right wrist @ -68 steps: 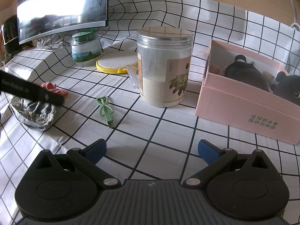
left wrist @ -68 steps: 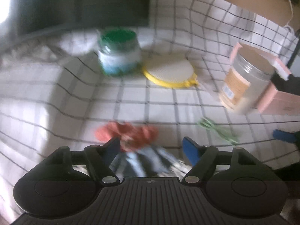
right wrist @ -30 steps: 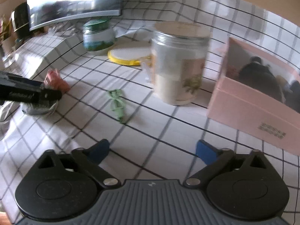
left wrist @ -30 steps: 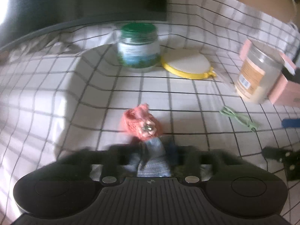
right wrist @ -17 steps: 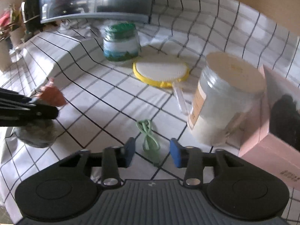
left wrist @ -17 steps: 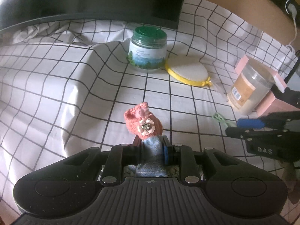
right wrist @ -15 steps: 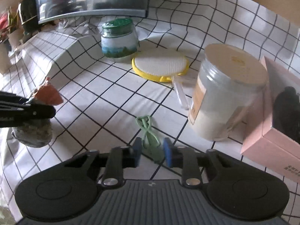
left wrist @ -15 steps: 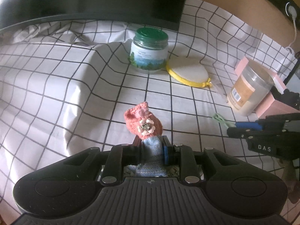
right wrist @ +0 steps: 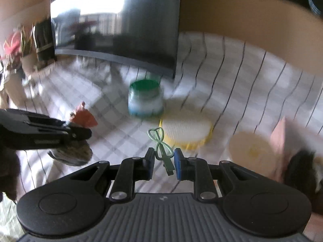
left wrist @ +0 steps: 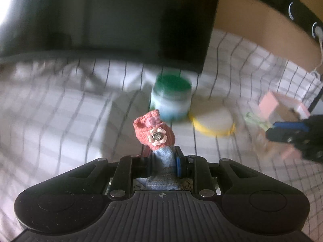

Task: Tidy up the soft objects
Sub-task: 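Grasp the green cable with the right tool, then carry the dress and cable into the pink box and open both tools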

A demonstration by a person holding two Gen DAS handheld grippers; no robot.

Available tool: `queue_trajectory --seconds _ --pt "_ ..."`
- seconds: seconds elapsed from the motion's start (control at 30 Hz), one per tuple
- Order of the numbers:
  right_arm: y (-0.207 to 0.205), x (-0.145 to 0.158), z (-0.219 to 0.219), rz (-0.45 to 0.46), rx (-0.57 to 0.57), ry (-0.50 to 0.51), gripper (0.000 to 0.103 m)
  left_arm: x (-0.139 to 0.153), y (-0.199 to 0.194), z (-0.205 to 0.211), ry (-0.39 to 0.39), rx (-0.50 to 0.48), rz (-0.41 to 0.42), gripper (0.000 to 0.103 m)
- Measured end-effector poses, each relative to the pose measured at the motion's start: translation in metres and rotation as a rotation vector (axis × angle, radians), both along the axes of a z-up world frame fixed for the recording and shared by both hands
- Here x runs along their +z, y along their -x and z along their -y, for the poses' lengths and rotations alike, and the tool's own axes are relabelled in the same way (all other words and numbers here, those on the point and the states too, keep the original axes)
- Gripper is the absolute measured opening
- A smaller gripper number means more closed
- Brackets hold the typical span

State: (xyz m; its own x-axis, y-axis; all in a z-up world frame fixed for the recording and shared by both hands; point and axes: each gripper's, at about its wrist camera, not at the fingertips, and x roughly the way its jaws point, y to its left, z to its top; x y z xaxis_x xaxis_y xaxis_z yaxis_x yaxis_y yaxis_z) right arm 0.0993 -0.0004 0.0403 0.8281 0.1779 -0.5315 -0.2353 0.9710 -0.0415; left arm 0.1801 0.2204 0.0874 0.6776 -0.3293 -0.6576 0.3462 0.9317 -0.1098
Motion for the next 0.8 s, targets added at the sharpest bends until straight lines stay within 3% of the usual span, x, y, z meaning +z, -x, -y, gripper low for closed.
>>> queue_trajectory --seconds 0.17,0.37,0.6,0.8 --pt "0.009 0.068 0.025 0.151 -0.033 -0.005 0.02 0.054 -0.017 0.034 0.012 -0.062 0.131 0.025" --pt "0.03 0.12 0.085 0.277 -0.163 -0.001 0.02 0.095 -0.026 0.106 0.079 -0.206 0.197 0.025" --pt "0.055 0.125 0.177 0.285 -0.397 -0.007 0.02 0.097 -0.012 0.227 0.117 -0.476 0.157 0.025" --pt "0.075 0.109 0.233 0.243 -0.52 -0.038 0.02 0.074 -0.001 0.328 0.054 -0.651 0.066 0.026"
